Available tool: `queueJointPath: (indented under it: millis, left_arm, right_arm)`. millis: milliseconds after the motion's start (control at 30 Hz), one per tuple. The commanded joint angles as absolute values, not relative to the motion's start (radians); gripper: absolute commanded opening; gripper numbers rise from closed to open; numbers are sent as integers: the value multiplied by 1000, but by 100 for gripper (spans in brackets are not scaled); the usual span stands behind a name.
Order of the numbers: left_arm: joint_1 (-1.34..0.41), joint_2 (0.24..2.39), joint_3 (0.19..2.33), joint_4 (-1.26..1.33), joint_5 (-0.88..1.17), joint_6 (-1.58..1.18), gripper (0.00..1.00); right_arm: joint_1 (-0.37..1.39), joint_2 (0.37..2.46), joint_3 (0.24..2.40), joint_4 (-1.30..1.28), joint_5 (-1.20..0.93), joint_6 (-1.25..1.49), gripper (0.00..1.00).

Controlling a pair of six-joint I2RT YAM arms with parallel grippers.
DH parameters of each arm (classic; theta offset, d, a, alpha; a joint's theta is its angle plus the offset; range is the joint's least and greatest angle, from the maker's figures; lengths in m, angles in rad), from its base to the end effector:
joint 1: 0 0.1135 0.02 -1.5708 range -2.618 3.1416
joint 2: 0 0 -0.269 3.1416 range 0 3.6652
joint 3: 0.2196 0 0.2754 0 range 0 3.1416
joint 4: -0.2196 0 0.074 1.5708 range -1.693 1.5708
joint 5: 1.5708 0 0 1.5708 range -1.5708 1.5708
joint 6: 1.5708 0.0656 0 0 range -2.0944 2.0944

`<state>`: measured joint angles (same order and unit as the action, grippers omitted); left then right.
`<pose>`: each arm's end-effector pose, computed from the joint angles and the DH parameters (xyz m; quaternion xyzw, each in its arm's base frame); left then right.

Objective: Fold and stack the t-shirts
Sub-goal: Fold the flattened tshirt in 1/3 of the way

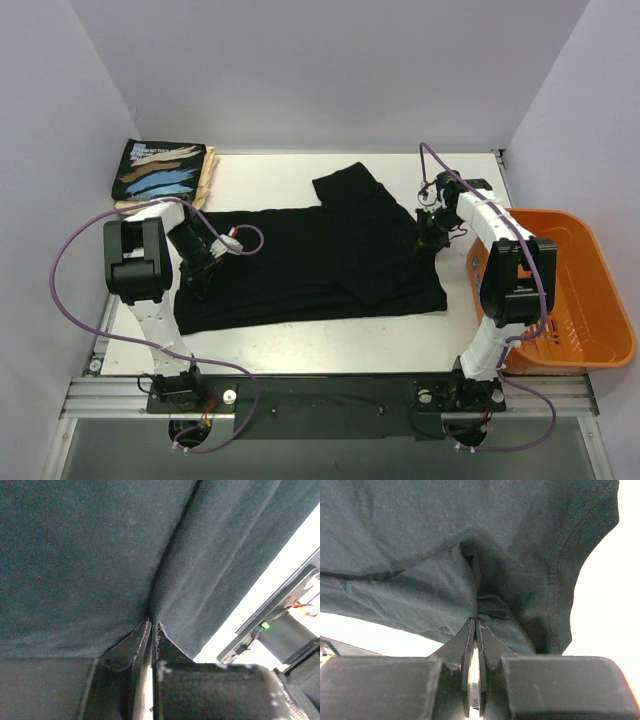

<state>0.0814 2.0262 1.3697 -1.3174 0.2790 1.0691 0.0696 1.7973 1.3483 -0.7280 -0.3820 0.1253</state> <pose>0.3344 0.0092 0.1125 -0.4354 -0.8675 0.2222 0.0922 0.3977 0.0522 0.1885 -0.0103 0.9635 0.2040 0.1730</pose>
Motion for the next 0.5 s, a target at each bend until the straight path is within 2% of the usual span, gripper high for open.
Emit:
queueJointPath:
  millis: [0, 33, 467]
  left_arm:
    - [86, 2016, 1361, -1289, 212, 1097, 5]
    - [87, 2017, 1379, -1302, 218, 1094, 0]
    - [83, 1944, 1534, -1332, 272, 997, 0]
  right_arm:
    - [58, 1790, 1365, -776, -391, 110, 0]
    - [58, 1787, 1365, -778, -391, 110, 0]
    - [25, 1729, 1378, -770, -472, 115, 0]
